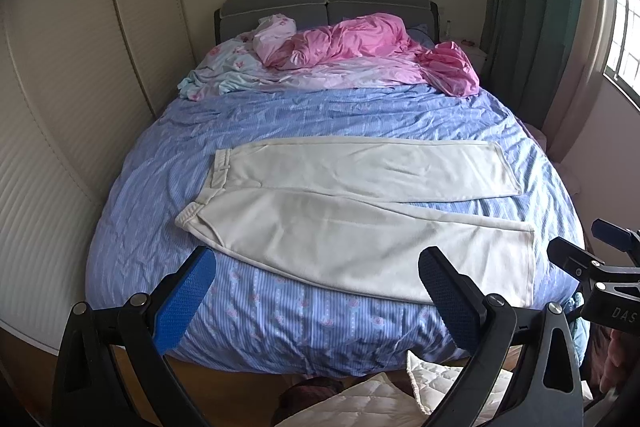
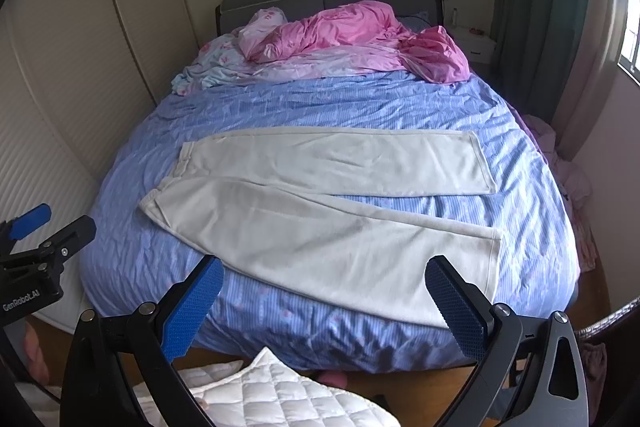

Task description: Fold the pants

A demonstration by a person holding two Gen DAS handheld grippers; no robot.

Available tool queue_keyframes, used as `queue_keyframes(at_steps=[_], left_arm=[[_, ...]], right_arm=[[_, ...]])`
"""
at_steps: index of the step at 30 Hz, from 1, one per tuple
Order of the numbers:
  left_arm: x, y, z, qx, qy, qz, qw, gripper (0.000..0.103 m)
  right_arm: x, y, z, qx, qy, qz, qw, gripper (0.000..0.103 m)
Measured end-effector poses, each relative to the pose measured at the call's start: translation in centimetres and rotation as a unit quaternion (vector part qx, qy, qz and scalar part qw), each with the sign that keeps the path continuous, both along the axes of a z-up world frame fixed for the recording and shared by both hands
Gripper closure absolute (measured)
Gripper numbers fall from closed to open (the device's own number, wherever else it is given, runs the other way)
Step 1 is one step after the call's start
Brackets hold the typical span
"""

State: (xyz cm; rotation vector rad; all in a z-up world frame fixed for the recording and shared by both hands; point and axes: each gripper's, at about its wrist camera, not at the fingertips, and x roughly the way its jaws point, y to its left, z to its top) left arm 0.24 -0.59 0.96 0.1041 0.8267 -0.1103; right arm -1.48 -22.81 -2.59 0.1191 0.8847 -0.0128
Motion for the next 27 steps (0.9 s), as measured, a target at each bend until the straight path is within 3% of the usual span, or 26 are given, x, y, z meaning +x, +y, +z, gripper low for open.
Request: queue_keyframes(at_steps=[27], left_arm=[[0.0, -0.9, 0.6, 0.001, -0.004, -0.002, 1.0, 0.0]], right_arm=[[0.3, -0.1, 1.4, -0.001, -0.007, 0.0, 1.0, 0.0]])
